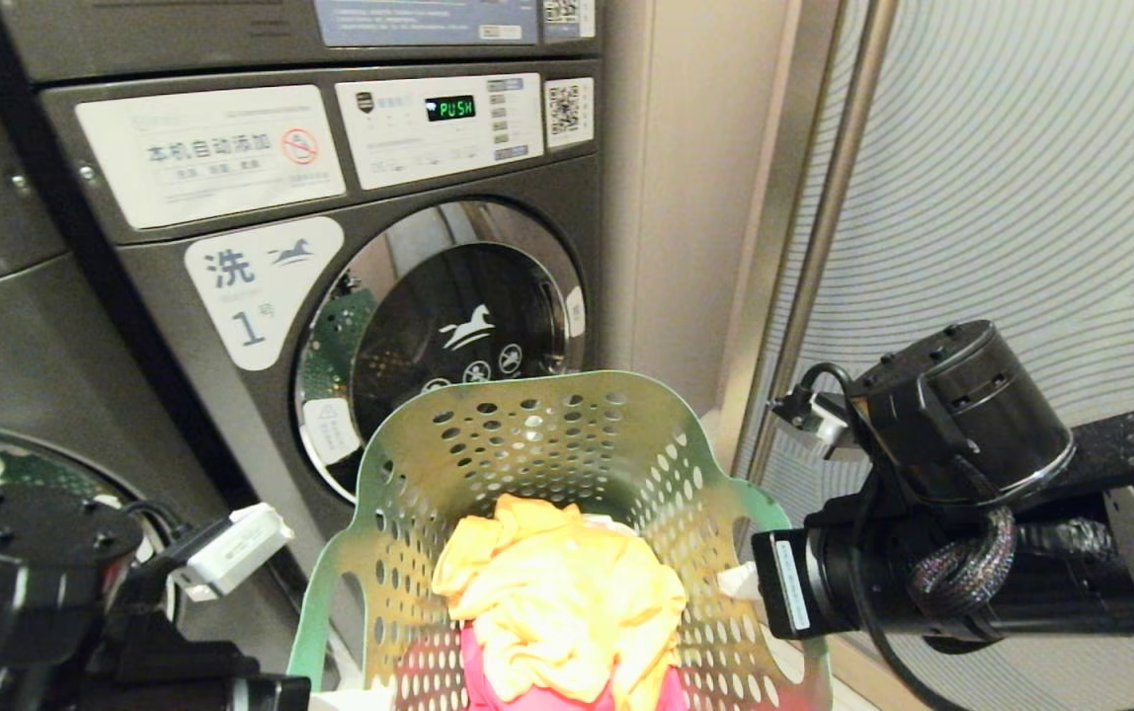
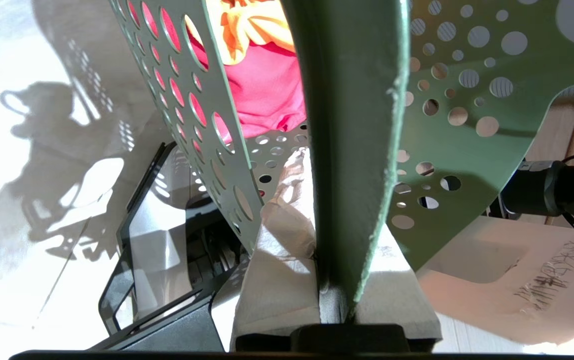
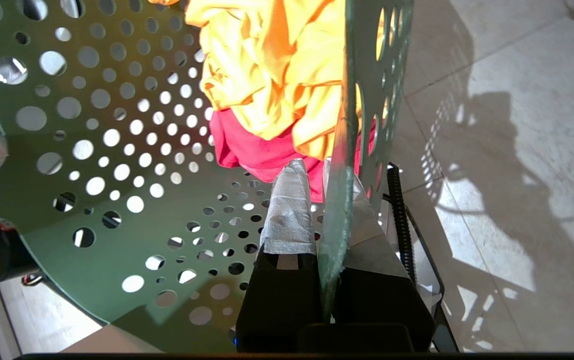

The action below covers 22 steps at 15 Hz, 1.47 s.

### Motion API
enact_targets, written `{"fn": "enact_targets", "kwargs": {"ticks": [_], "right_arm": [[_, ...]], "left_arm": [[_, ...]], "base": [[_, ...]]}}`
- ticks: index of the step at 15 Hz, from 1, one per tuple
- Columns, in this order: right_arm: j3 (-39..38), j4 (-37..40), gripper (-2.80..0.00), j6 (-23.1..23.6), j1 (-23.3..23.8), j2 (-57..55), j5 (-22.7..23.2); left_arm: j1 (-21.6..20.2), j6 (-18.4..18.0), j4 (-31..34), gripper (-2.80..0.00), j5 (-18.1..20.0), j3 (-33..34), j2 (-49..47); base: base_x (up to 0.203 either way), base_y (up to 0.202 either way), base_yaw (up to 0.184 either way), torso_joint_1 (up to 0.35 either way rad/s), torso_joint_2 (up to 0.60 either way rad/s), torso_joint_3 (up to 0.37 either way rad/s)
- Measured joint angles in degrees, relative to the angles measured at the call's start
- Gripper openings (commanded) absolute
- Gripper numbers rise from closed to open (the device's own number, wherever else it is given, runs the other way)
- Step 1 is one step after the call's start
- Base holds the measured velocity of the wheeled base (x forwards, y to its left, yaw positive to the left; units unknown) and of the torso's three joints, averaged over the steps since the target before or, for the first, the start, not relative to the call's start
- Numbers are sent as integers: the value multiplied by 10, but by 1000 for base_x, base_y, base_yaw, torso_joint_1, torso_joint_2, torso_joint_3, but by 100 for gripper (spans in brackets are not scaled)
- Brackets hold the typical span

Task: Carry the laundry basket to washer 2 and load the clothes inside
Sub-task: Pick up the clothes basket and put it beside the washing machine

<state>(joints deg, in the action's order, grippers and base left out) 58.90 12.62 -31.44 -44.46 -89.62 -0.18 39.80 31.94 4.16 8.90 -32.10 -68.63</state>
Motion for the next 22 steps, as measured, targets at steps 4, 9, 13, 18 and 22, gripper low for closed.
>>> {"fn": "enact_targets", "kwargs": {"ticks": [4, 9, 13, 18, 22], "right_arm": [[-6, 0, -280, 0, 1, 6, -1], [-8, 0, -280, 3, 1, 6, -2], [-15, 1, -280, 2, 1, 7, -3], [-17, 1, -280, 2, 2, 7, -3], [-17, 4, -280, 4, 5, 7, -9]], "left_arm": [[0, 0, 0, -280, 0, 0, 2], [0, 0, 0, -280, 1, 0, 1], [0, 0, 3, -280, 2, -1, 0], [0, 0, 5, -280, 2, 0, -4], [0, -1, 6, -280, 4, -2, -10]], "base": [[3, -8, 175, 1, 2, 2], [1, -4, 110, 2, 4, 1], [0, 0, 0, 0, 0, 0], [0, 0, 0, 2, 3, -144], [0, 0, 0, 4, 2, -196]]}}
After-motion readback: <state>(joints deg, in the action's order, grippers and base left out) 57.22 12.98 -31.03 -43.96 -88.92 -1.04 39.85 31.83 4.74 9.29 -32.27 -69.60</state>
